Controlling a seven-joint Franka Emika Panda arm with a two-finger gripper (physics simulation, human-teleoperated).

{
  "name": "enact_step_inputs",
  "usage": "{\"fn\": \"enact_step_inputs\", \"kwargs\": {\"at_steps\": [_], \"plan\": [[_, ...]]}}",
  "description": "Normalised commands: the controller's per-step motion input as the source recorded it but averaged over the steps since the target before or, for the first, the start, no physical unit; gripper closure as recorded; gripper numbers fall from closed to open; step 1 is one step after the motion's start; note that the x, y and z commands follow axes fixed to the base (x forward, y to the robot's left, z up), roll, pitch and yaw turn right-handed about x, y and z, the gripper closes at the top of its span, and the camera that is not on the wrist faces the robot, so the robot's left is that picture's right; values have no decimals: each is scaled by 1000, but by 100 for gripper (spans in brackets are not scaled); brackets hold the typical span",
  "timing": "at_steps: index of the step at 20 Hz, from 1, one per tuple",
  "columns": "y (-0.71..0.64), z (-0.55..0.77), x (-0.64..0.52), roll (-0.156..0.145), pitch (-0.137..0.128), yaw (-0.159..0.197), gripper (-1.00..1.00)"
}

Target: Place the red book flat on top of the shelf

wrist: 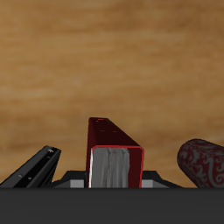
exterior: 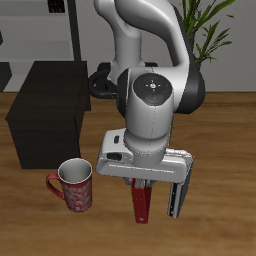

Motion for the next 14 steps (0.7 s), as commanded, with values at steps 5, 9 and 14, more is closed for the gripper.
{"fn": "enact_step_inputs", "kwargs": {"at_steps": [5,9,14], "plan": [[-153,523,-407,-9,-29,-3,100],[-127,489,-434,-3,-37,-15,100],[-43,423,-412,10,-67,39,100]]}}
